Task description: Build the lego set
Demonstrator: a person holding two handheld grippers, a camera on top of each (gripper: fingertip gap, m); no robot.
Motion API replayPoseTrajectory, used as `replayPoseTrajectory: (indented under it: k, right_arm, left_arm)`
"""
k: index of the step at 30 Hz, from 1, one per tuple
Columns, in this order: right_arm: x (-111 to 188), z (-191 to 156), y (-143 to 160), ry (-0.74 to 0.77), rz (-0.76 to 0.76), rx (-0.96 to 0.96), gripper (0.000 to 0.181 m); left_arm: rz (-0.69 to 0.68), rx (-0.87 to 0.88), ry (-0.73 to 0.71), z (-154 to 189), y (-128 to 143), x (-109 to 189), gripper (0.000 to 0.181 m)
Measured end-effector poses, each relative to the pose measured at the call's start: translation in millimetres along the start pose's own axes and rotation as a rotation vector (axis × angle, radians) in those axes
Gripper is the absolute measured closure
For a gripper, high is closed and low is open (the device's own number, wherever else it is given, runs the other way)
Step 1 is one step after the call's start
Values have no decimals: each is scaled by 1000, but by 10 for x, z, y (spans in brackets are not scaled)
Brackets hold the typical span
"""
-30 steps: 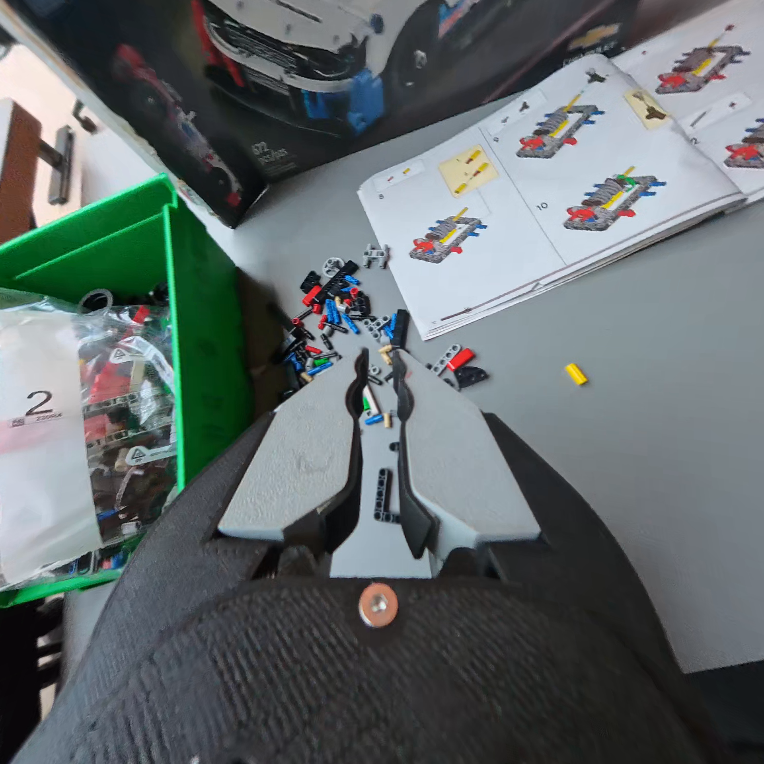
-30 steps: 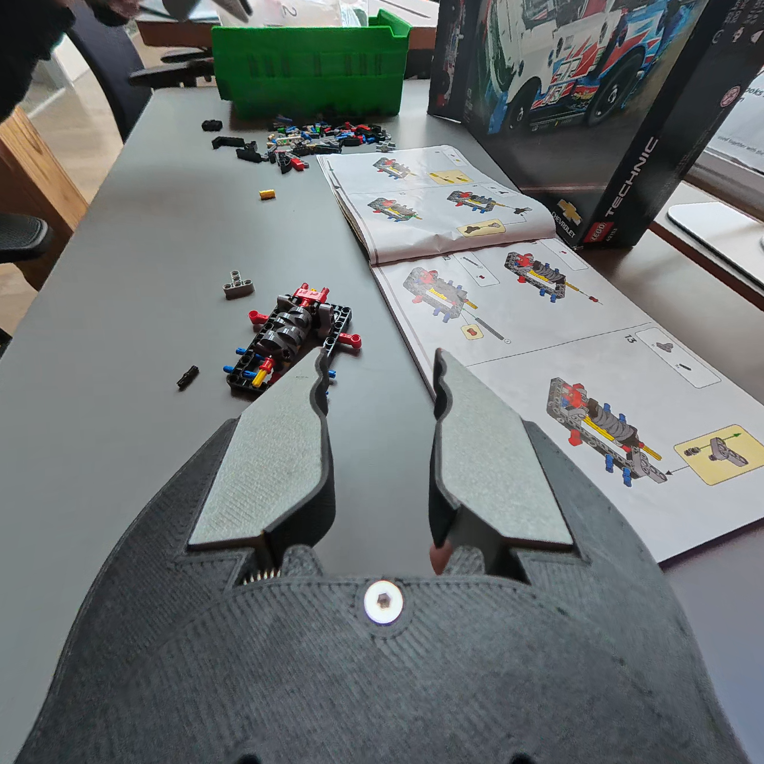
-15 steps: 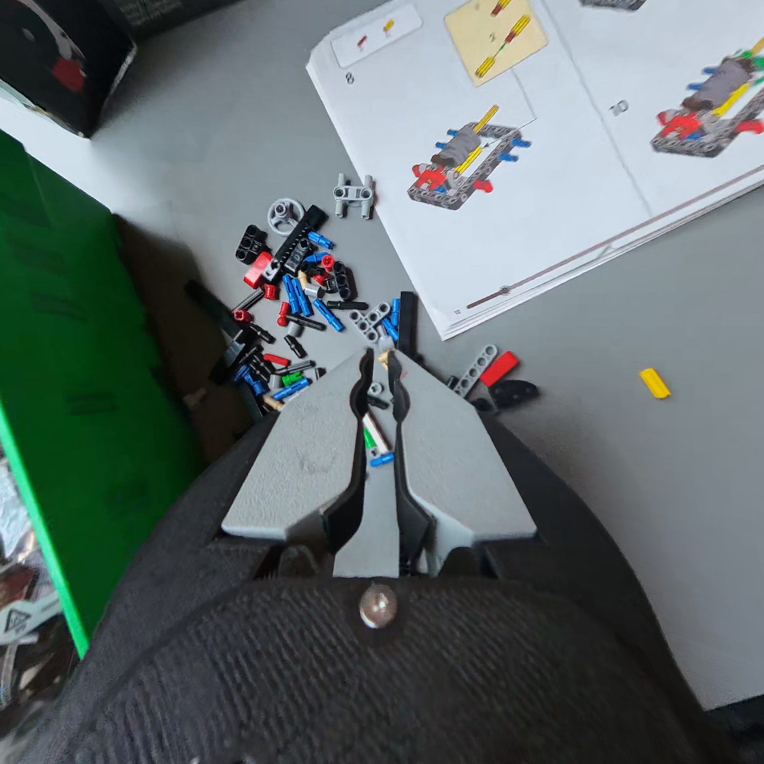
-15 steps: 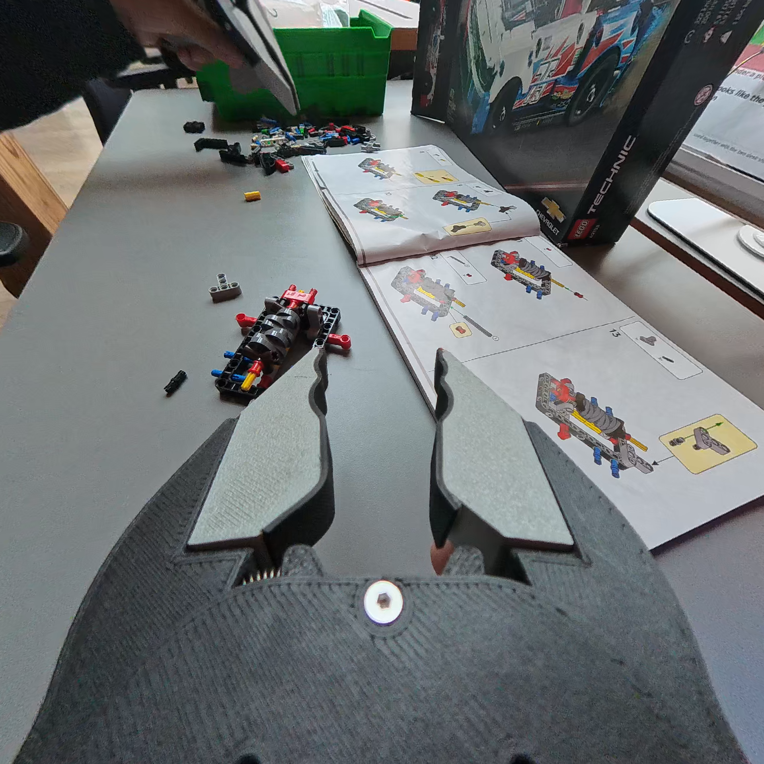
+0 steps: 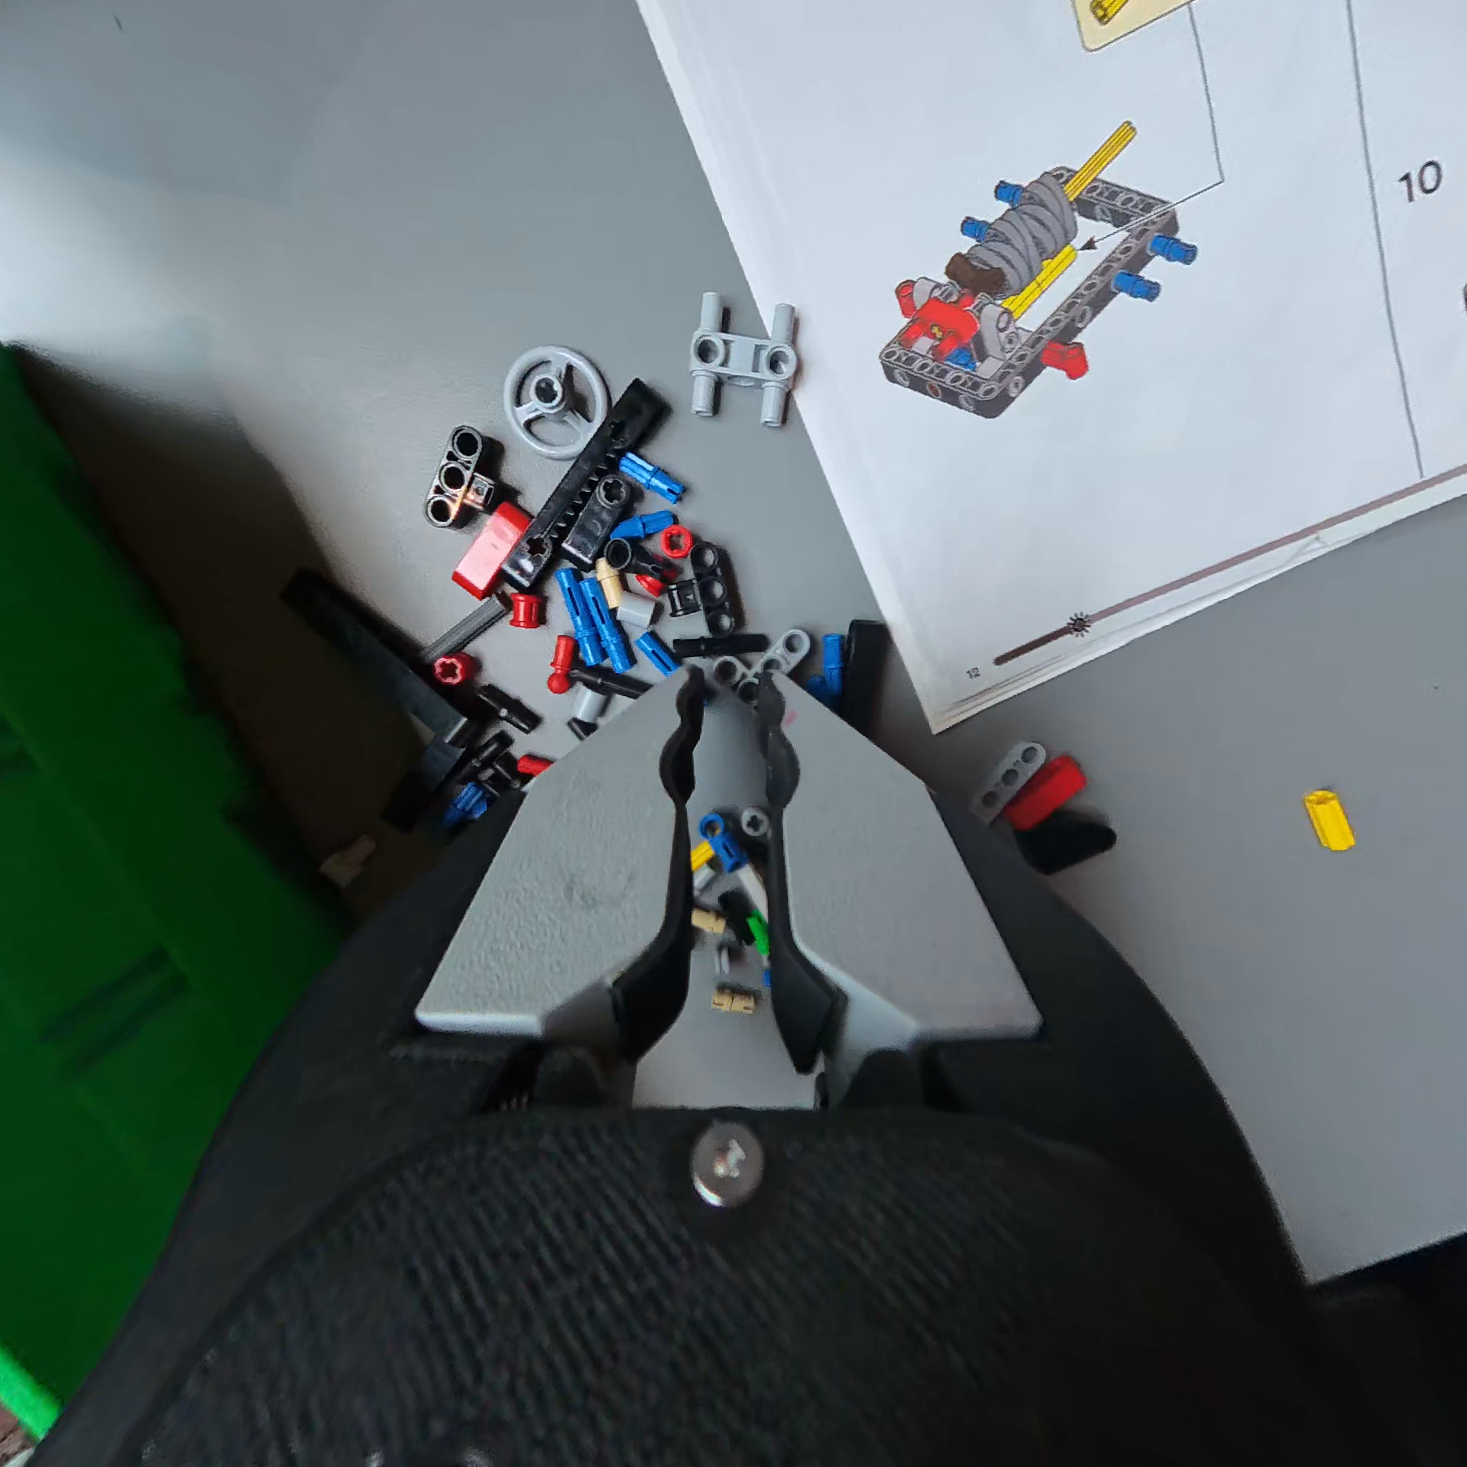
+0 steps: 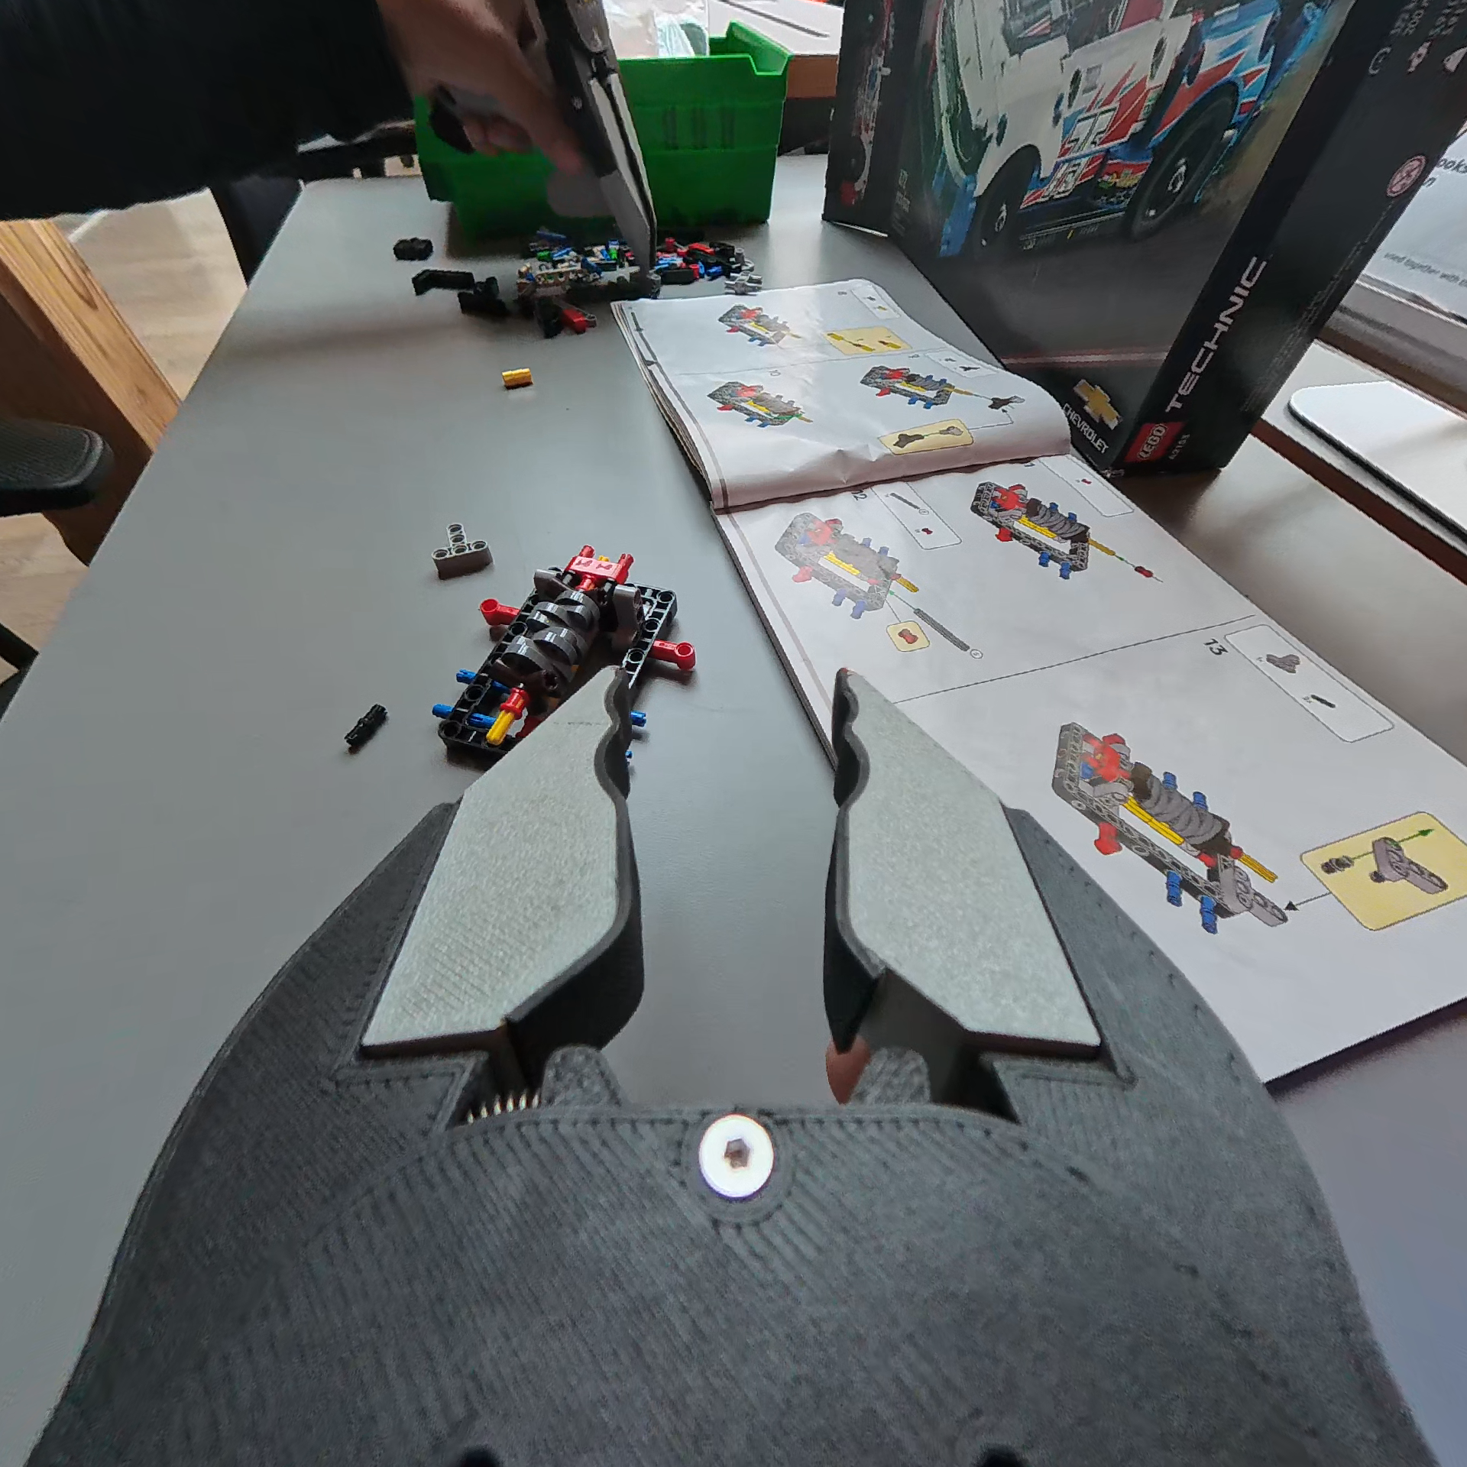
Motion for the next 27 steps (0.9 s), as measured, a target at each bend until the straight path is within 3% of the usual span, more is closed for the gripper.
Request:
replayPoseTrajectory:
  k: [5, 27]
  right_arm:
    - [1, -14, 4, -4, -6, 6, 134]
    - [0, -31, 10, -12, -12, 5, 136]
  left_arm:
    - [2, 40, -14, -61, 0, 5, 174]
    - [-10, -224, 19, 85, 4, -4, 177]
Point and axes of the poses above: each gripper's, where its closed fingertips meet, x back along the fingers, y out of its underside, z = x × y across the jaws, the point moved 5 cm from there along x, back along the fingers, and after that the axes turned 11 degrees about z, right-handed, at the moved point
